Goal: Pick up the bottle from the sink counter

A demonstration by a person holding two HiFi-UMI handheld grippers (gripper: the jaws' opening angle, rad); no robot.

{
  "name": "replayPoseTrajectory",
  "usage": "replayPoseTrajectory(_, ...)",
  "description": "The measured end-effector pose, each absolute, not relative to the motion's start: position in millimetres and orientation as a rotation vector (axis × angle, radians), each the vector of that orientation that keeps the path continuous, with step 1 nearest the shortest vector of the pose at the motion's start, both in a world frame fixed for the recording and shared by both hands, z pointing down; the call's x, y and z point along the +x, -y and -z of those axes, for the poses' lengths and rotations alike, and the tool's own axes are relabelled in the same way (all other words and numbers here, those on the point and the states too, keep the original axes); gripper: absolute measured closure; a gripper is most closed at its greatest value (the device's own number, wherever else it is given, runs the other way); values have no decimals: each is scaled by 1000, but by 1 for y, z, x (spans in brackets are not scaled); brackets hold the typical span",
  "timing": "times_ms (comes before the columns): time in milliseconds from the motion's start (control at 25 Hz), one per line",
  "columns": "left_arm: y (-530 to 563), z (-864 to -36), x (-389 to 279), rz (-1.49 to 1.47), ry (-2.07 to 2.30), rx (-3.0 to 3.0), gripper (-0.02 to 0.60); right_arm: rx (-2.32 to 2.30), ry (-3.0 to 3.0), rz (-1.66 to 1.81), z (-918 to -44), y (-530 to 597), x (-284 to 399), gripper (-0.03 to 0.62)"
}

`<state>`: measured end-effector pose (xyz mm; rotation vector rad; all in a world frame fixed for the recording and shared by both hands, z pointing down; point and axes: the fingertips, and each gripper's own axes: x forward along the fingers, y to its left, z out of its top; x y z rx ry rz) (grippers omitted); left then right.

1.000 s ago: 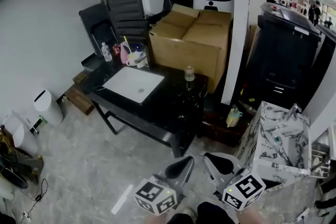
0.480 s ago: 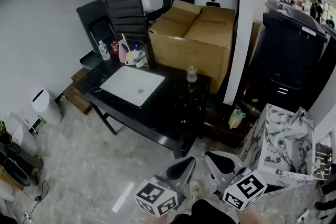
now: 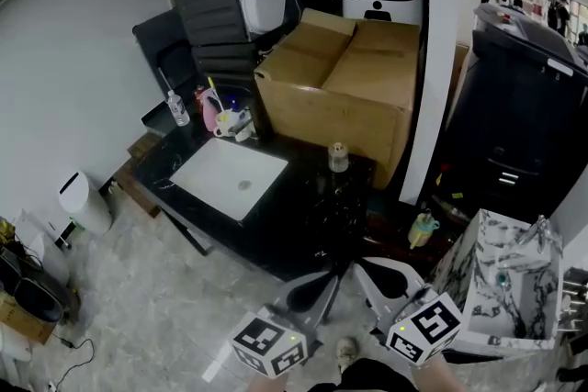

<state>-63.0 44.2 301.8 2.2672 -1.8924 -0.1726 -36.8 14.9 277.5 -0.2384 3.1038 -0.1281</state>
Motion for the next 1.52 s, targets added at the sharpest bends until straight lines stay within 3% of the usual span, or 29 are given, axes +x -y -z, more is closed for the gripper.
replayPoseTrajectory(960, 98, -306, -115, 108, 1908, 2264, 576, -284, -3111, 144, -292, 125, -77, 591)
replayPoseTrajectory(1520, 164, -322, -177, -6, 1748, 2348, 575, -547, -3092, 155, -303, 184, -119, 591)
